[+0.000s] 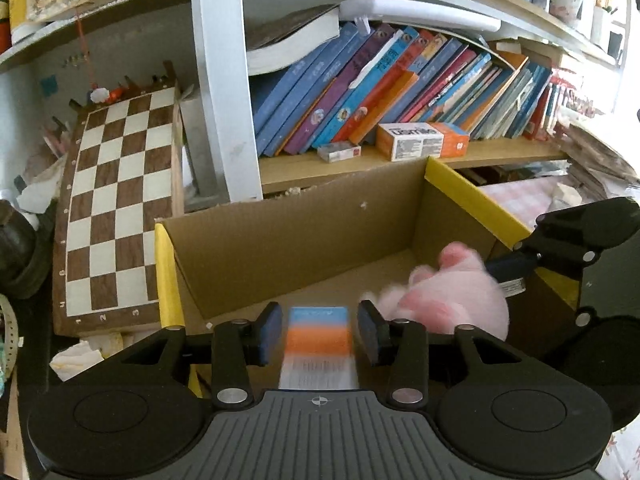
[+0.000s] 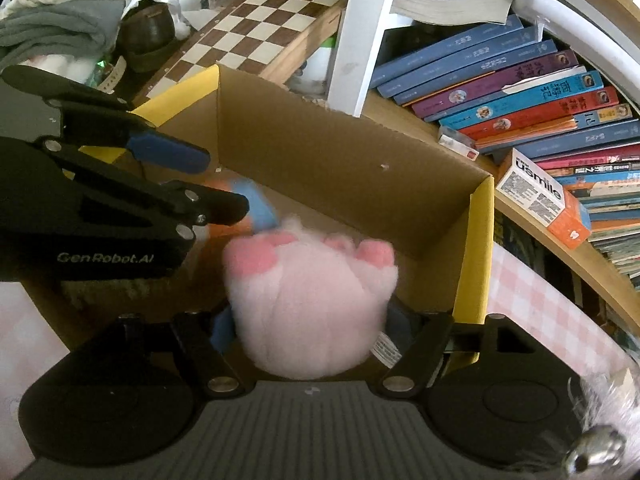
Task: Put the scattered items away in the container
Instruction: 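Open left gripper to drop the usmile box while right gripper releases the plush into the yellow box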
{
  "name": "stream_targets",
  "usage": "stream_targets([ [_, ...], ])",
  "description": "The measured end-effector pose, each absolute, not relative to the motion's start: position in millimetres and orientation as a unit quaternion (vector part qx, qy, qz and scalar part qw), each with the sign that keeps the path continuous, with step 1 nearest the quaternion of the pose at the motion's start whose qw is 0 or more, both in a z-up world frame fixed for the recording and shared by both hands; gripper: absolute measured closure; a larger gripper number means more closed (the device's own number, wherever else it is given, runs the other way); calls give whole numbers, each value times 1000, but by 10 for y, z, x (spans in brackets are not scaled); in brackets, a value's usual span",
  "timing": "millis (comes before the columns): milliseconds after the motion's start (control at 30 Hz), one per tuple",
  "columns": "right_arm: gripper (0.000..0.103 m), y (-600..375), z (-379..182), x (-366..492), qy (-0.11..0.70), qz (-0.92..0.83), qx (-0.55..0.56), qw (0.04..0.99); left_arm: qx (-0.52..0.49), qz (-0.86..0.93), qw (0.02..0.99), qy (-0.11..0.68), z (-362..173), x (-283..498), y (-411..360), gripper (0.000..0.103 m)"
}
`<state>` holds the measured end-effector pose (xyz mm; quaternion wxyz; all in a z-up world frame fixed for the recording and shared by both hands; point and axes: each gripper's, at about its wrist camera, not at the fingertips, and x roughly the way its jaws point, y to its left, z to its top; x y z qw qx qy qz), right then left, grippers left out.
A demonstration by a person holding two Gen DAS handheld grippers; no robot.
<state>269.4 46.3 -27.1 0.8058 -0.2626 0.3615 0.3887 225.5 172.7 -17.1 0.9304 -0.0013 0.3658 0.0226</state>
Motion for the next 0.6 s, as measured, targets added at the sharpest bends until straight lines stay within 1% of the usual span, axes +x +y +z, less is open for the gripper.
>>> stream_targets([
  [67,25,446,-249,2680,358,384,-260,811,3,23,931,363,-156,2227,1694,39],
  [100,24,429,-224,2666,355,384,-257,813,7,24,933,360,-145,2204,1670,36],
  [200,23,368,-136,2612,345,384,-249,819,-2,29,938,347,-69,2111,1643,32],
  [267,22,314,-64,2566,340,385,-239,824,-5,32,941,337,-4,2044,1619,28],
  [600,20,30,268,2188,308,382,-199,848,-5,38,956,292,312,1613,1409,22],
])
